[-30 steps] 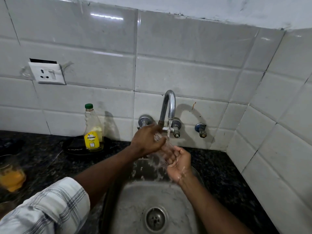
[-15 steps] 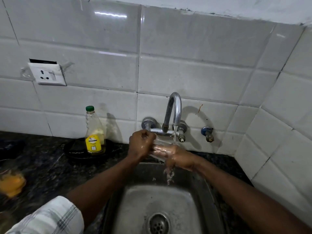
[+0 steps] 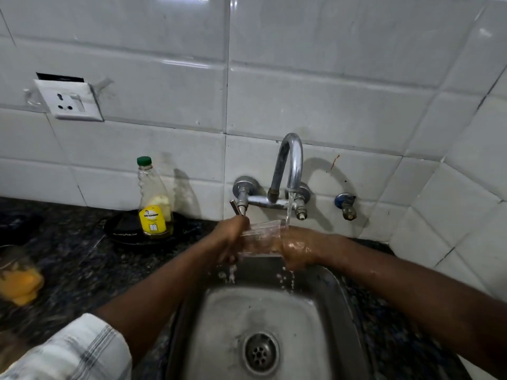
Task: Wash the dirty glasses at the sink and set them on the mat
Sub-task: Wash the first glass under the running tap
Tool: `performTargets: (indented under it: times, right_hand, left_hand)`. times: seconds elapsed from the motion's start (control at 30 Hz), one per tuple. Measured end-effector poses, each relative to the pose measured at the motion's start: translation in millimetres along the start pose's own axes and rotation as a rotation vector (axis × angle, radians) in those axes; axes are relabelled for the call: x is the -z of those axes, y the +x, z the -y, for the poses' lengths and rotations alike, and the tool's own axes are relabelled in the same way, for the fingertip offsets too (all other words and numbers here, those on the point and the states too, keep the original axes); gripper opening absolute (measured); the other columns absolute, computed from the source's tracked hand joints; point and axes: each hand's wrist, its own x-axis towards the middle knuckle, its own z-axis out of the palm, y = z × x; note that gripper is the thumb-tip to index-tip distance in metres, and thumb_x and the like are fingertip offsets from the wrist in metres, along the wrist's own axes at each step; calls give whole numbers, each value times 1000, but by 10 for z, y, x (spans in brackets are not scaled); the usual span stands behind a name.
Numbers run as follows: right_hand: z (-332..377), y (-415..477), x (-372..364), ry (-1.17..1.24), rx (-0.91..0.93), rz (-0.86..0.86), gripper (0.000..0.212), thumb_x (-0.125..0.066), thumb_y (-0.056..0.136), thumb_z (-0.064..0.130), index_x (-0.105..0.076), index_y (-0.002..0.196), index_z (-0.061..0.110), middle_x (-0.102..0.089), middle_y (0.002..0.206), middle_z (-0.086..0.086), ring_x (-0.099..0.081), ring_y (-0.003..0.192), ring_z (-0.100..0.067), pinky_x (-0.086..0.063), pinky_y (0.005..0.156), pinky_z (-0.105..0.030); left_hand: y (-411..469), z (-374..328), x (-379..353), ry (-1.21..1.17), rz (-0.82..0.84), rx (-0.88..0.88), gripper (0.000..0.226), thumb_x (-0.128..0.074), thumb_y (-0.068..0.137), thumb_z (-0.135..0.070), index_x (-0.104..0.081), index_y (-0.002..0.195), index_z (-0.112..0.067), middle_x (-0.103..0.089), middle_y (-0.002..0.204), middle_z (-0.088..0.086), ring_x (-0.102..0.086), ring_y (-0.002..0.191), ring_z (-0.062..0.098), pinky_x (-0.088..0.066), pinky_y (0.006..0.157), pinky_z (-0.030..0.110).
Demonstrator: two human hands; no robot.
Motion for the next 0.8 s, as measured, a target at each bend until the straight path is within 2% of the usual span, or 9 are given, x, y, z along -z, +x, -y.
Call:
performTargets:
  times: [0.17, 0.23, 0.33, 0.37, 0.5, 0.57, 0.67, 0.73, 0.8]
  right_hand:
    - [30, 92, -6, 511, -81, -10, 69, -53, 82, -17, -44, 142, 16, -57, 122, 11, -62, 104, -2, -55, 79, -21]
    - [34, 91, -26, 476, -67, 55, 64, -54, 84, -14, -45, 140, 16, -55, 118, 17, -59, 102, 4, -51, 86, -16]
    - [33, 23, -73, -98, 79, -28, 58, -63, 87, 2, -49, 140, 21, -60, 128, 1, -58, 116, -13, -41, 95, -17]
    - [19, 22, -127, -129, 107, -59, 61, -66, 86, 3, -49, 140, 24, -60, 130, -3, -58, 118, -19, -44, 98, -23]
    - [77, 7, -60, 303, 4, -49, 58, -61, 90, 2, -49, 137, 34, -56, 124, 12, -60, 115, -17, -50, 96, -26]
    - [51, -33, -91, 129, 33, 30, 50, -58, 91, 11, -51, 135, 32, -57, 128, 11, -57, 117, -9, -47, 102, -26]
    - [56, -21, -161, -398, -23, 128, 49, -59, 87, 7, -54, 135, 13, -59, 133, -9, -54, 123, -24, -44, 106, -32]
    - [75, -19, -172, -364, 13, 22, 46, -58, 88, 4, -57, 133, 12, -62, 128, -7, -56, 122, -21, -45, 104, -28]
    - [125, -87, -19, -25, -23, 6, 49, -61, 86, 2, -58, 133, 16, -64, 118, 7, -59, 113, 2, -43, 97, -12]
  left_hand:
    - [-104, 203, -1, -57, -295, -719, 30, -60, 93, -29, -66, 72, -9, -66, 63, 2, -64, 57, 15, -52, 52, 27]
    - [55, 207, -4, 30, -258, -509, 34, -54, 90, -34, -68, 73, -9, -65, 63, 2, -61, 55, 13, -49, 54, 27]
    - [166, 186, 16, 16, 49, 22, 32, -48, 96, -32, -64, 87, -7, -61, 69, 9, -57, 57, 24, -50, 59, 35]
    - [150, 198, 21, -36, 45, 29, 30, -51, 94, -33, -64, 85, -7, -62, 69, 10, -57, 57, 25, -49, 55, 32]
    - [97, 255, 5, -46, -287, -466, 43, -56, 79, -47, -63, 59, -10, -59, 53, 5, -55, 50, 24, -46, 52, 34]
    - [90, 192, -21, 4, -166, -242, 37, -51, 87, -39, -57, 63, -12, -52, 51, 3, -49, 46, 18, -39, 47, 24]
    - [4, 157, -15, 8, 109, 122, 30, -42, 96, -26, -49, 71, -10, -49, 56, 8, -44, 42, 20, -37, 40, 20]
    - [-40, 131, -15, 14, 67, 111, 27, -40, 93, -23, -54, 78, -7, -56, 60, 13, -46, 39, 22, -33, 38, 19]
    - [-106, 144, -76, -98, -21, 85, 26, -40, 89, -21, -57, 79, -5, -60, 64, 17, -47, 36, 22, -30, 36, 16]
